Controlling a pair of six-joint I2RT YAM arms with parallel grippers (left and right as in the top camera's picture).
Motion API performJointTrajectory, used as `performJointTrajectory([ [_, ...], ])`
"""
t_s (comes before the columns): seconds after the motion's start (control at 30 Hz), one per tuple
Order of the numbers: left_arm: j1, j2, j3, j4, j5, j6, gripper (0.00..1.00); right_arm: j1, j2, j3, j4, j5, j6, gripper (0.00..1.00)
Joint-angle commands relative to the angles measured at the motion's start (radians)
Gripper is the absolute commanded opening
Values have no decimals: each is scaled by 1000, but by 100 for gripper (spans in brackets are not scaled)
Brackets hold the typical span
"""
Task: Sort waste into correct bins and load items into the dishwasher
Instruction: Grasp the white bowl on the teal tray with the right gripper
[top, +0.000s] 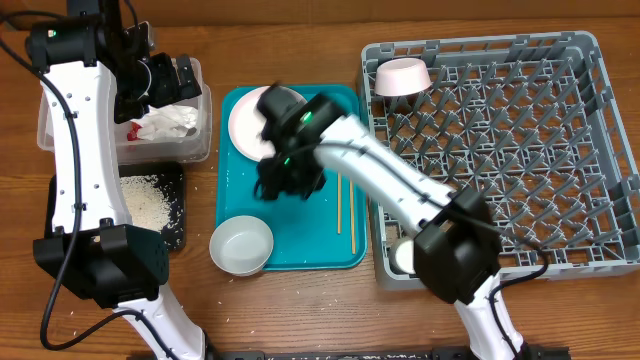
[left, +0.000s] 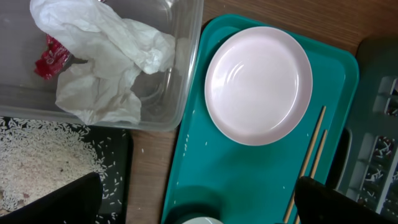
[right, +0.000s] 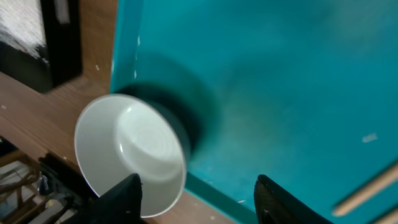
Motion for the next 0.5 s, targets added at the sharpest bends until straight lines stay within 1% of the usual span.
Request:
performJointTrajectory([
  [0.0, -1, -8, 18, 2, -5, 0, 100, 42, 6, -83, 46, 43, 132, 58],
  [0.1, -1, -8, 18, 2, -5, 0, 100, 66, 8, -149, 99, 42, 144, 56],
  [0.23, -3, -8, 18, 1, -5, 1, 100, 84, 16, -216, 150, 11, 162, 45],
  [0.27, -3, -8, 18, 2, -5, 1, 100, 86, 16, -218, 150, 11, 162, 40],
  [0.3, -3, -8, 18, 2, -5, 1, 100, 86, 16, -218, 150, 12, 162, 33],
  [0.33, -3, -8, 18, 2, -5, 0, 100, 86, 16, -217, 150, 14, 162, 24],
  [0.4, 2, -8, 18, 1, -6, 1, 100, 84, 16, -217, 152, 15, 162, 10],
  [0.43, 2, -8, 18, 2, -5, 1, 100, 82, 16, -217, 152, 16, 162, 4],
  [0.47, 2, -8, 18, 2, -5, 0, 100, 79, 16, -217, 153, 16, 161, 4],
])
